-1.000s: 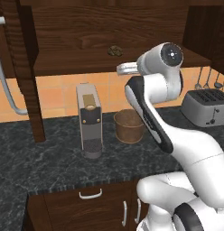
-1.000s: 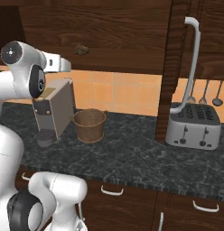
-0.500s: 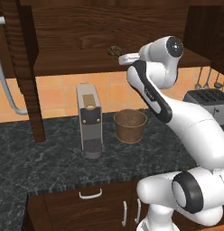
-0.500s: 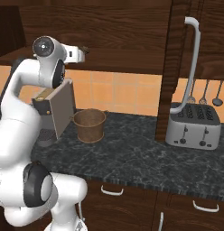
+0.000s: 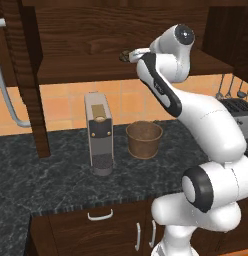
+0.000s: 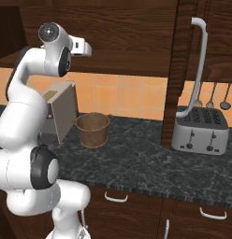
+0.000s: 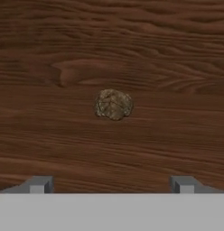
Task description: Open the cabinet, pick up the bread from the cabinet and place it in the basket. Then move the basket to the dining counter.
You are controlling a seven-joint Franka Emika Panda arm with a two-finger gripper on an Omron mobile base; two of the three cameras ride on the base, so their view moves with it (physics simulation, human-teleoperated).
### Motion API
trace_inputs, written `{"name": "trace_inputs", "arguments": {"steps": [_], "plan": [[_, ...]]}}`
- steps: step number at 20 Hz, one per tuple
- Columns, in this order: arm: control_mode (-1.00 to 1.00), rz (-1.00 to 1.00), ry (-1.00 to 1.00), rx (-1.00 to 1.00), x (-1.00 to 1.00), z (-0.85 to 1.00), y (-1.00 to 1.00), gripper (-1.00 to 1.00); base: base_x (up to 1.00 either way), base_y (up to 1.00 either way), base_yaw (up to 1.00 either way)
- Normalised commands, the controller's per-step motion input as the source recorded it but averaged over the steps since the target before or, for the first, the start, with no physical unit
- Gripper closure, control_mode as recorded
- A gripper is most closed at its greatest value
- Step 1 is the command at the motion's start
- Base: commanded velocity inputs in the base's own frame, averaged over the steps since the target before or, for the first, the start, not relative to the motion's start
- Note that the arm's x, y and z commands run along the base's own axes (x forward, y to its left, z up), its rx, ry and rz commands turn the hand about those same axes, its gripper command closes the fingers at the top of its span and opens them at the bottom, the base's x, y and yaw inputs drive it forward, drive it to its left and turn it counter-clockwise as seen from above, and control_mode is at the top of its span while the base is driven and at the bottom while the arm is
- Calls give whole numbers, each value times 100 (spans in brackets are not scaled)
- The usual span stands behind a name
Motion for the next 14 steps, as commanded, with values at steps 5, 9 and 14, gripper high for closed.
{"name": "trace_inputs", "arguments": {"steps": [5, 9, 14], "plan": [[-100, -8, 0, 0, 41, -9, -3, -100, 0, 0, 0], [-100, -1, 4, 0, 54, 0, 4, -100, 0, 0, 0], [-100, 0, 7, 0, 40, 0, 8, -100, 0, 0, 0]]}}
